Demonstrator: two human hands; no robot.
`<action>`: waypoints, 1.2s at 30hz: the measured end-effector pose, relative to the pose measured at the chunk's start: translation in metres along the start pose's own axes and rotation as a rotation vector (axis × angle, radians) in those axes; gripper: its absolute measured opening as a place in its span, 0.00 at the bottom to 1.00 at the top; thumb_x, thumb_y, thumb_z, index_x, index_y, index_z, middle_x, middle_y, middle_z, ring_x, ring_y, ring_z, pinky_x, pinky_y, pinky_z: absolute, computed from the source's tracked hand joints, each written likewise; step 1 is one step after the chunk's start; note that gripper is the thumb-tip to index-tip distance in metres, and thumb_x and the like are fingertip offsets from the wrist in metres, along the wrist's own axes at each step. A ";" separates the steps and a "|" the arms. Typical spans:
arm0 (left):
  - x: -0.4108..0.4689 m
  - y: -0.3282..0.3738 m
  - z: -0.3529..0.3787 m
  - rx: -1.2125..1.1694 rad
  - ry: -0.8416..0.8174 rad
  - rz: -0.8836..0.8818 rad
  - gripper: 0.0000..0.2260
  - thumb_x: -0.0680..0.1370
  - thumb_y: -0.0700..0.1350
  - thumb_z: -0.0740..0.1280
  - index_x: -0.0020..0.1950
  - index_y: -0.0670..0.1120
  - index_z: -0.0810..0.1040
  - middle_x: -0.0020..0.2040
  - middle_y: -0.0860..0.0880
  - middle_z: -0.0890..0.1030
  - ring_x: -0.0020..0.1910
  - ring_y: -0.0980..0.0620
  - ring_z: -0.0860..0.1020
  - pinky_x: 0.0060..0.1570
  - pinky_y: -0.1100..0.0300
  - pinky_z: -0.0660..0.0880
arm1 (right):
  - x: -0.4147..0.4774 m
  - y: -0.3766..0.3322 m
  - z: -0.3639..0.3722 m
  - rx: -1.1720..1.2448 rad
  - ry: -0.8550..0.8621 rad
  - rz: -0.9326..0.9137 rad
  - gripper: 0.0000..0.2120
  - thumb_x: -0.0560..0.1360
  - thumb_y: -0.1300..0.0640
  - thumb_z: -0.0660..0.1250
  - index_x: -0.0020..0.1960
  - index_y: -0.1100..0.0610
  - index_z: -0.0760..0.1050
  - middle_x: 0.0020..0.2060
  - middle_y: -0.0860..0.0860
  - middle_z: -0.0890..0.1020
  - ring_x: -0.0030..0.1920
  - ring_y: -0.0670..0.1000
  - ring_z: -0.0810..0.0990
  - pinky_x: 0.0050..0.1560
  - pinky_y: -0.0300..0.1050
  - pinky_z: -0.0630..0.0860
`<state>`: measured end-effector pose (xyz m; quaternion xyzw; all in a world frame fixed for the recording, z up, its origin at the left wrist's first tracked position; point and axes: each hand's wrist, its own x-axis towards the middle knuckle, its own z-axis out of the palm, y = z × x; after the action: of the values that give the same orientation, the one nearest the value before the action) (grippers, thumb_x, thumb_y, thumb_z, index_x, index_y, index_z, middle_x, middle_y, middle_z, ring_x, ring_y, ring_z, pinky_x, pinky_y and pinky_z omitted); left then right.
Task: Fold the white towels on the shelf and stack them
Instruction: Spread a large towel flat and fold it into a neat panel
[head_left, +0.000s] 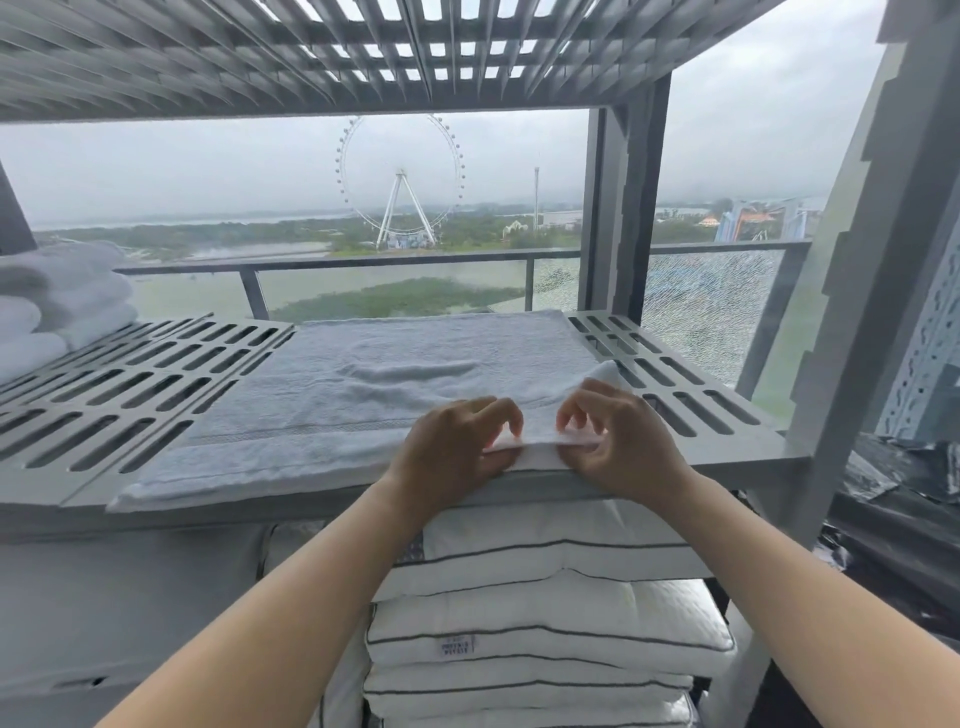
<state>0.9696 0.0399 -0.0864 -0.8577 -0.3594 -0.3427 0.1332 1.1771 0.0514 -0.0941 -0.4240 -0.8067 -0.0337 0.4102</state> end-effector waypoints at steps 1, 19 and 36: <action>0.000 0.000 0.000 0.004 -0.010 0.003 0.09 0.71 0.46 0.73 0.44 0.43 0.77 0.34 0.49 0.75 0.29 0.51 0.72 0.26 0.60 0.70 | -0.001 0.000 -0.001 0.001 -0.002 -0.020 0.09 0.64 0.58 0.73 0.39 0.49 0.75 0.34 0.42 0.72 0.33 0.38 0.68 0.31 0.39 0.66; 0.000 -0.006 -0.002 -0.178 -0.054 0.016 0.11 0.69 0.58 0.71 0.42 0.51 0.80 0.35 0.57 0.74 0.30 0.58 0.72 0.28 0.59 0.73 | -0.006 -0.002 -0.003 0.096 0.054 -0.132 0.15 0.63 0.42 0.74 0.34 0.54 0.80 0.29 0.45 0.75 0.29 0.44 0.71 0.29 0.40 0.69; -0.004 0.000 0.001 -0.206 0.047 -0.014 0.09 0.65 0.52 0.76 0.34 0.48 0.83 0.35 0.53 0.78 0.31 0.55 0.74 0.29 0.62 0.71 | -0.028 0.006 -0.020 -0.012 0.014 -0.129 0.11 0.69 0.46 0.70 0.41 0.54 0.82 0.37 0.47 0.79 0.40 0.44 0.74 0.40 0.37 0.70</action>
<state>0.9680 0.0382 -0.0892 -0.8560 -0.3252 -0.3987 0.0505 1.2031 0.0287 -0.1021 -0.3734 -0.8293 -0.0678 0.4101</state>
